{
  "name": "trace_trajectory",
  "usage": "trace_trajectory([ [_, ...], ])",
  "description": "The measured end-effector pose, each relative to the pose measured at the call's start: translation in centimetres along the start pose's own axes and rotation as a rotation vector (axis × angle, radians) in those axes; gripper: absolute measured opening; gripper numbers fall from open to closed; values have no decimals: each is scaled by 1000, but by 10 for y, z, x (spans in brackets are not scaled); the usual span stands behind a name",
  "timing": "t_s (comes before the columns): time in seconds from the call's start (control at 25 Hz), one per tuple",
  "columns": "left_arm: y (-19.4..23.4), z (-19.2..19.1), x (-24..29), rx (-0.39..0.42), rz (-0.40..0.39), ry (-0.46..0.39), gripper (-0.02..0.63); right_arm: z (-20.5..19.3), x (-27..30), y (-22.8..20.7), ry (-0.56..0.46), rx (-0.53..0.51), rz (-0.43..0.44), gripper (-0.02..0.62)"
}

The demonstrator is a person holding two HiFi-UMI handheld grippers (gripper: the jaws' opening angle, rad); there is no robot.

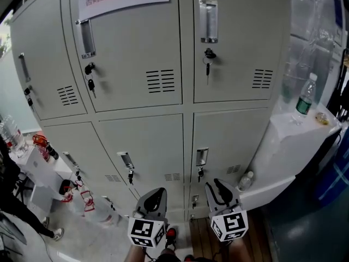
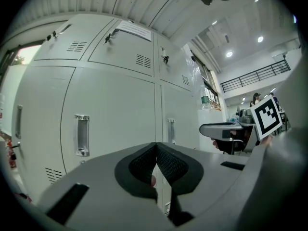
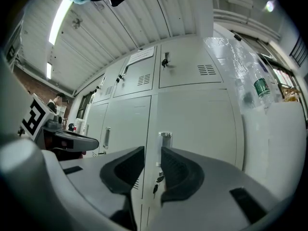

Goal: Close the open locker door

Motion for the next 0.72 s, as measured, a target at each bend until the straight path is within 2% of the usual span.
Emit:
trace_trajectory([
  [0.72,-36,-6,-57,9,22,37,21,-23,-67,14,43,40,2,32],
])
Point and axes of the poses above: the fingertips, and each gripper's own axes: x forward along the fingers, y to its left, z out of its top, the point moved 1 cm from there along -x, backward along the fingers, and after that the axes turned 14 degrees about x, right-handed, at the moved point
